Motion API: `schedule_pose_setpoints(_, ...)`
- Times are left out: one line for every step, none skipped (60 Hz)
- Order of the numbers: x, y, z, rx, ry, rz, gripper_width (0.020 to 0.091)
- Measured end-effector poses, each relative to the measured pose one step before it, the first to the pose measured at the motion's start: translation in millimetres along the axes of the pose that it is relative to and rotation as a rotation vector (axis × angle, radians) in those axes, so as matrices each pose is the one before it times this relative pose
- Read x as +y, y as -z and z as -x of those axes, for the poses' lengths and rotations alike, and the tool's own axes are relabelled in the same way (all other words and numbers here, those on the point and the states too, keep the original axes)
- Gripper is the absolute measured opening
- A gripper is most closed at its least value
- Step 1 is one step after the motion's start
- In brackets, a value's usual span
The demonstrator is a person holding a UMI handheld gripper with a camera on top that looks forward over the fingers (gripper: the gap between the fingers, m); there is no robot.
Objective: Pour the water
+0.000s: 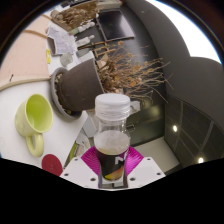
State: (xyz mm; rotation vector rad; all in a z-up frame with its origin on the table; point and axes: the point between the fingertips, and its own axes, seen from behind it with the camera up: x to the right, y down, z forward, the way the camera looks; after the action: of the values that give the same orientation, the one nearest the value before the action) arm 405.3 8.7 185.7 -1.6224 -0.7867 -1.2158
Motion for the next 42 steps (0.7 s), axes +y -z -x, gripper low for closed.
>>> schedule_pose_setpoints(-2.88,-1.99,2.04,0.00327,0.0365,-0.01032,0.0278)
schedule_pose_setpoints(-2.73,-2.24,2.06,0.00256,0.0356,-0.01183,0.0278)
schedule_pose_setpoints(-2.86,-2.01,2.06,0.00267,0.0354,-0.01131,0.0277)
schedule_pose_setpoints(-2.52,-2.14,2.13,0.00315,0.0358,-0.01123,0.0277)
schedule_pose_setpoints(-2.2,-2.2,2.11,0.00351,0.0376,-0.01081,0.0276)
schedule_pose_setpoints(-1.92,-2.09,2.02,0.00345,0.038,-0.00896,0.0276)
schedule_pose_setpoints(-1.13,-4.22,3.72,0.00581,0.0341,-0.00992,0.0277)
schedule_pose_setpoints(-1.79,-1.27,0.51,0.00661,0.0357,-0.00764,0.0278)
schedule_pose_setpoints(-2.33,-0.98,-0.16,0.00319,0.0345,-0.01,0.0278)
schedule_pose_setpoints(-1.75,-1.08,1.26,0.00421,0.0356,-0.0107,0.0277)
schedule_pose_setpoints(-1.78,-1.46,1.62,0.00255,0.0356,-0.00861,0.0278)
schedule_pose_setpoints(-1.51,-1.2,1.62,0.00207,0.0331,-0.00689,0.0277)
schedule_pose_setpoints(-1.68,-0.88,1.1,0.00249,0.0286,-0.00698,0.0276)
schedule_pose_setpoints(-2.39,-1.16,1.21,0.00215,0.0239,-0.00891,0.0277)
schedule_pose_setpoints(-2.27,-0.69,1.18,0.00118,0.02,-0.00947,0.0276)
schedule_pose_setpoints(-0.66,-3.16,2.71,0.00012,0.0157,-0.01096,0.0277)
schedule_pose_setpoints(-1.48,-0.34,0.57,-0.0004,0.0162,-0.00397,0.0277)
schedule_pose_setpoints(-2.04,-0.14,0.76,-0.00294,0.0108,-0.00507,0.0277)
schedule_pose_setpoints(-1.37,-0.46,0.65,-0.00048,0.0119,-0.00419,0.0277)
schedule_pose_setpoints(-1.11,-0.51,0.59,-0.00055,0.0114,-0.0046,0.0277)
schedule_pose_setpoints(-0.47,-0.61,0.65,-0.001,0.0105,-0.00231,0.0277)
schedule_pose_setpoints(-0.21,-0.42,0.37,-0.0004,0.0076,-0.00113,0.0278)
schedule_pose_setpoints(-0.53,-0.36,-0.09,0.00094,0.0038,-0.00276,0.0279)
schedule_pose_setpoints(0.12,-1.45,1.5,0.00072,-0.0004,-0.00763,0.0277)
schedule_pose_setpoints(-0.49,0.07,-0.17,-0.0017,-0.0014,-0.0009,0.0277)
schedule_pose_setpoints(0.19,0.19,-0.38,-0.00173,-0.0024,0.00152,0.0276)
schedule_pose_setpoints(0.4,0.33,-0.47,-0.00136,-0.0056,0.0022,0.0276)
schedule_pose_setpoints(-0.19,0.35,-0.67,-0.0015,-0.01,0.00018,0.0277)
schedule_pose_setpoints(-0.04,0.44,-1.14,-0.00105,-0.0148,-0.00075,0.0277)
schedule_pose_setpoints(-0.06,0.59,-1.52,-0.00102,-0.0188,-0.00097,0.0277)
schedule_pose_setpoints(0.04,0.81,-1.82,-0.00137,-0.0241,-0.00064,0.0278)
schedule_pose_setpoints(0.46,0.77,-1.55,-0.00395,-0.0303,0.00052,0.0278)
schedule_pose_setpoints(0.88,0.79,-0.86,-0.00769,-0.0371,0.00319,0.0278)
schedule_pose_setpoints(1.13,0.98,-0.73,-0.01165,-0.044,0.00519,0.0278)
schedule_pose_setpoints(2.32,0.4,-0.56,-0.01015,-0.0481,0.00664,0.0278)
schedule_pose_setpoints(1.73,1.11,-1.03,-0.01367,-0.0539,0.00863,0.0279)
schedule_pose_setpoints(2.13,1.13,-0.95,-0.01506,-0.0577,0.0109,0.0278)
schedule_pose_setpoints(2.36,1.23,-0.74,-0.01625,-0.0603,0.01297,0.0279)
schedule_pose_setpoints(2.5,0.46,-1.23,-0.02063,-0.0611,0.00702,0.0279)
schedule_pose_setpoints(2.56,1.35,-0.52,-0.01768,-0.0655,0.01295,0.0278)
schedule_pose_setpoints(1.87,1.42,-0.2,-0.01865,-0.0678,0.01143,0.0279)
schedule_pose_setpoints(1.84,1.61,0.34,-0.02125,-0.0706,0.01064,0.0278)
